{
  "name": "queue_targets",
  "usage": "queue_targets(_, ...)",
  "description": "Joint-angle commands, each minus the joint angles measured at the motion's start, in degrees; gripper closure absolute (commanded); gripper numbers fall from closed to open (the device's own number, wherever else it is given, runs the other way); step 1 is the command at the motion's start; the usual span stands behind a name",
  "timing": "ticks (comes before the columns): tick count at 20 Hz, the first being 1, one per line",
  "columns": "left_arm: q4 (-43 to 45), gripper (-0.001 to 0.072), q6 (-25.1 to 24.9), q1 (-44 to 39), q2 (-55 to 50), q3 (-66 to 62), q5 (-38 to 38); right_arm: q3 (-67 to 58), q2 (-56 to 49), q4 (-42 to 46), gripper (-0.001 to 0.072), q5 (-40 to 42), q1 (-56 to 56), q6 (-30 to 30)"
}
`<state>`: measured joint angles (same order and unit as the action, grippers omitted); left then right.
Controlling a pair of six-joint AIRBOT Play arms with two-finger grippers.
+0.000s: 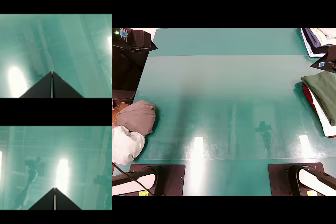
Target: Fold the shirts.
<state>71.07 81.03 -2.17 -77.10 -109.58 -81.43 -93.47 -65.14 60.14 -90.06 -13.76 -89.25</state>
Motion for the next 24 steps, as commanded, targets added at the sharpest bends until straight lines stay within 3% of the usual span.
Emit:
queue_targets(1,0.02,0.0675,-0.02,0.02,0.02,-0.02,0.02,0.02,0.04,-0.07,0.0697,0.11,0.37,0.00)
queue_targets(15,-1.18,0.0675,-0.04,0.02,0.02,0.00,2.29,0.02,0.04,-0.07,0.0697,0.09,0.37,0.79)
queue_targets(16,-0.70,0.0651,-0.02,0.02,0.11,-0.02,1.14,0.02,0.04,-0.07,0.0697,0.04,0.37,0.87)
queue_targets(17,0.81,0.0492,-0.02,0.02,0.13,0.00,-2.64,0.02,0.04,-0.07,0.0697,0.04,0.37,0.87)
queue_targets(19,8.81,0.0488,0.02,0.02,0.28,1.31,-9.70,0.02,0.07,-0.07,0.0697,0.09,0.37,0.87)
queue_targets(22,21.49,0.0451,1.68,0.04,0.50,8.81,-12.63,0.02,0.04,-0.07,0.0697,0.11,0.37,1.31)
queue_targets(23,22.77,0.0219,1.73,0.02,0.50,12.90,-12.20,0.02,0.04,-0.07,0.0697,0.11,0.44,1.31)
queue_targets(24,24.33,0.0154,2.01,0.04,0.50,17.55,-11.10,0.02,0.04,-0.07,0.0697,0.11,0.42,1.29)
